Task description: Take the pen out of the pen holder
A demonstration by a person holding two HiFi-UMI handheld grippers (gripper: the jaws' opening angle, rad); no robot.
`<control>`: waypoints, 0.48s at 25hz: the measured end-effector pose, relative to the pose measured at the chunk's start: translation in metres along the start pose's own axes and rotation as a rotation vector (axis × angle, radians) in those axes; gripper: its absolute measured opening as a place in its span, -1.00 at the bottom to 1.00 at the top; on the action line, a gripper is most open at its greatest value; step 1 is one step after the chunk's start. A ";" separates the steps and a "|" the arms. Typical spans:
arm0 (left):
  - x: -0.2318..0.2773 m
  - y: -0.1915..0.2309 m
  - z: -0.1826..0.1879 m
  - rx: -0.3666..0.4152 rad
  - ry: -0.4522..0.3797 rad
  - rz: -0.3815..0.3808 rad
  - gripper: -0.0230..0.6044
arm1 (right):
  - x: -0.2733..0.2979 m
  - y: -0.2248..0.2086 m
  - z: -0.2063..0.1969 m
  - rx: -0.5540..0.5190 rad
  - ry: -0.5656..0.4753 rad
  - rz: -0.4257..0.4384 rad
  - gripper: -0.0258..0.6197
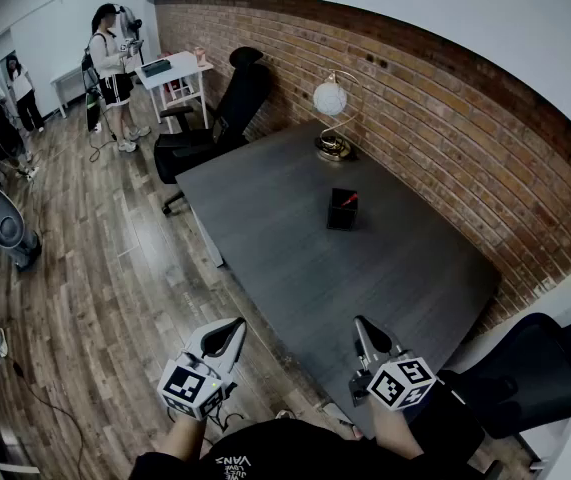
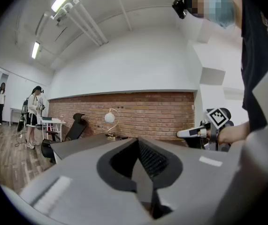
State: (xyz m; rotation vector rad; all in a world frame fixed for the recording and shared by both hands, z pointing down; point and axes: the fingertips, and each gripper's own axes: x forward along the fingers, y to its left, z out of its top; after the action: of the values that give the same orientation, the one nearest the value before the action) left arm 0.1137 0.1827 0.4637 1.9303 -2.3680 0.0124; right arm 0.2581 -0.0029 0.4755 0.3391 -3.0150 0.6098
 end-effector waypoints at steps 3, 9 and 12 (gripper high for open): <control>0.005 0.003 0.000 -0.011 -0.001 0.007 -0.76 | 0.006 0.001 0.002 0.012 0.001 0.014 -0.92; 0.016 0.021 -0.013 -0.024 0.003 0.002 -0.76 | 0.022 -0.006 0.002 0.050 -0.030 0.029 -0.92; 0.030 0.037 -0.013 -0.035 -0.003 -0.017 -0.76 | 0.036 -0.007 0.005 0.054 -0.030 0.005 -0.92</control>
State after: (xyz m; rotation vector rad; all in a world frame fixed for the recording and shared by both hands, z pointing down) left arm 0.0724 0.1621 0.4803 1.9360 -2.3373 -0.0326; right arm 0.2251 -0.0186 0.4771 0.3457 -3.0333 0.6935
